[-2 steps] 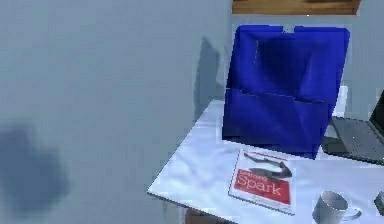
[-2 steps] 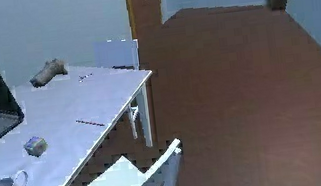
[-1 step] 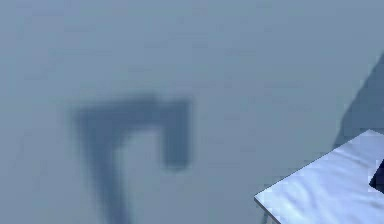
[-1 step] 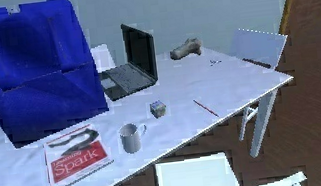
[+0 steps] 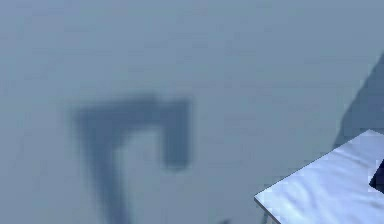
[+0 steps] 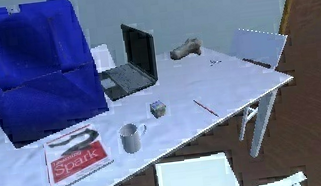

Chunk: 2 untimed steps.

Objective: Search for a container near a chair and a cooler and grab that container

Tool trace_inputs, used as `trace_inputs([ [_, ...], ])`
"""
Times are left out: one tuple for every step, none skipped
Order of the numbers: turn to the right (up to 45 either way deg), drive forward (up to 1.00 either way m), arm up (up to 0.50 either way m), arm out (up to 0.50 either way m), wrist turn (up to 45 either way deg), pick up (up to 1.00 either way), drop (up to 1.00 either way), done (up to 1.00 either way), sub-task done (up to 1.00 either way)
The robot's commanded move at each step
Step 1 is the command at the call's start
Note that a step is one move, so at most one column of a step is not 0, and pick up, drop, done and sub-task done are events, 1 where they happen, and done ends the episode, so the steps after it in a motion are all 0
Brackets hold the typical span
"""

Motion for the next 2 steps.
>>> trace_inputs([
  [0.0,0.0,0.36,0.0,0.0,0.0,0.0,0.0,0.0],
  [0.0,0.0,0.0,0.34,0.0,0.0,0.0,0.0,0.0],
])
